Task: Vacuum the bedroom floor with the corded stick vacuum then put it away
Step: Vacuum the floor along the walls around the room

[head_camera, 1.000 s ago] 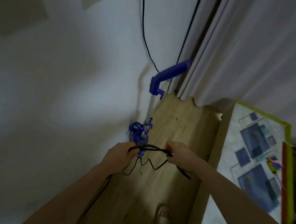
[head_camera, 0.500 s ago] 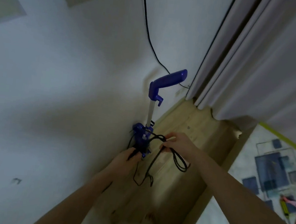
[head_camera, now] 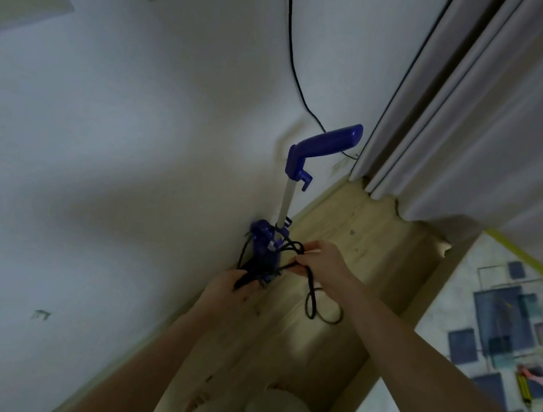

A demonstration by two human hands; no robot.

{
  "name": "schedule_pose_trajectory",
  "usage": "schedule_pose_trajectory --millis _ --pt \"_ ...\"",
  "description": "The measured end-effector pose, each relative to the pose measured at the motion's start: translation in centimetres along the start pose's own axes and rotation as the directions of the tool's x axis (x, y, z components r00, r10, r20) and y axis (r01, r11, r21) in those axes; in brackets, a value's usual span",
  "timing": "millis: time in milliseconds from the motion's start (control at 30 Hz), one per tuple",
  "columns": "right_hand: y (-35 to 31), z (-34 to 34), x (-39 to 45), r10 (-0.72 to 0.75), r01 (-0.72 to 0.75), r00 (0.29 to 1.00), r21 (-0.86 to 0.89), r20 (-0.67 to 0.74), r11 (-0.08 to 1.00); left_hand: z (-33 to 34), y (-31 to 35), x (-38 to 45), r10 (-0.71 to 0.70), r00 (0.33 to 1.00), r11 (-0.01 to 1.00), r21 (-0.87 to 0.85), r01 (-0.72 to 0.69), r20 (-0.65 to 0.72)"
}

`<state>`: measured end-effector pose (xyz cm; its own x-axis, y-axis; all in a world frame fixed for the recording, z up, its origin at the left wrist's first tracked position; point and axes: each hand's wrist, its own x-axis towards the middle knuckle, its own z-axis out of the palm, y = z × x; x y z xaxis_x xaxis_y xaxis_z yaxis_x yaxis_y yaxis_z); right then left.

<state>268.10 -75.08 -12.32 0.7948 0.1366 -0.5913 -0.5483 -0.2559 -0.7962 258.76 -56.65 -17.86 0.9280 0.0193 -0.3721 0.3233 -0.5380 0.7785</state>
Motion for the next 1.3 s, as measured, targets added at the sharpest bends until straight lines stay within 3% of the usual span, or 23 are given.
schedule_pose_trajectory --millis 100,167,267,333,400,533,633,700,733,867,933,1000,1100,1300 --pt "1.1 -0.9 0.9 -0.111 0.104 0.994 -0.297 -0.009 0.949 -1.8 -0.8 -0.3 0.042 0.987 0.983 0.170 -0.069 0.158" --pt "2.3 -1.1 1.6 -0.129 0.147 0.989 -0.487 0.071 0.861 -2.9 -1.3 -0.5 0.036 0.987 0.941 0.328 -0.087 0.158" --pt "2.8 -0.4 1.4 0.002 0.195 0.960 -0.675 0.279 0.712 -4.6 -1.7 -1.3 0.088 0.985 0.814 0.560 -0.157 0.148" --pt "2.2 0.6 1.5 0.075 0.237 0.908 -0.653 0.412 0.720 -5.7 -2.2 -2.6 0.150 0.973 0.772 0.594 -0.228 0.177" --pt "1.5 2.3 2.0 0.038 0.263 0.892 -0.585 0.451 0.767 -6.8 -3.1 -3.9 0.195 0.960 0.738 0.614 -0.280 0.203" --pt "0.1 8.5 2.7 -0.034 0.395 0.827 -0.537 0.561 0.745 -8.3 -5.4 -5.9 0.214 0.952 0.721 0.622 -0.305 0.218" --pt "0.0 13.4 3.5 -0.011 0.513 0.761 -0.591 0.648 0.623 -9.2 -6.9 -7.8 0.250 0.941 0.701 0.628 -0.338 0.227" --pt "0.7 15.6 4.2 0.094 0.534 0.753 -0.688 0.651 0.491 -9.6 -7.4 -9.2 0.321 0.920 0.676 0.626 -0.389 0.225" --pt "1.2 16.4 4.3 0.177 0.504 0.749 -0.722 0.639 0.474 -9.8 -7.4 -9.8 0.335 0.918 0.679 0.621 -0.392 0.213" --pt "2.6 17.9 2.5 0.442 0.318 0.617 -0.720 0.652 0.617 -9.5 -8.1 -10.5 0.162 0.975 0.750 0.623 -0.222 0.153" --pt "3.0 17.8 1.8 0.463 0.257 0.552 -0.670 0.693 0.696 -9.1 -8.8 -10.1 0.025 0.989 0.772 0.626 -0.113 0.148" --pt "3.4 17.4 1.2 0.456 0.288 0.514 -0.647 0.727 0.706 -8.7 -9.4 -9.5 -0.047 0.991 0.807 0.589 -0.035 0.122" --pt "4.0 16.6 0.5 0.375 0.434 0.617 -0.697 0.692 0.571 -8.0 -9.3 -8.3 -0.106 0.990 0.873 0.485 0.048 0.094" --pt "6.0 15.2 1.3 0.161 0.463 0.733 -0.658 0.661 0.595 -7.6 -9.3 -7.5 -0.047 0.983 0.968 0.253 0.001 0.177"
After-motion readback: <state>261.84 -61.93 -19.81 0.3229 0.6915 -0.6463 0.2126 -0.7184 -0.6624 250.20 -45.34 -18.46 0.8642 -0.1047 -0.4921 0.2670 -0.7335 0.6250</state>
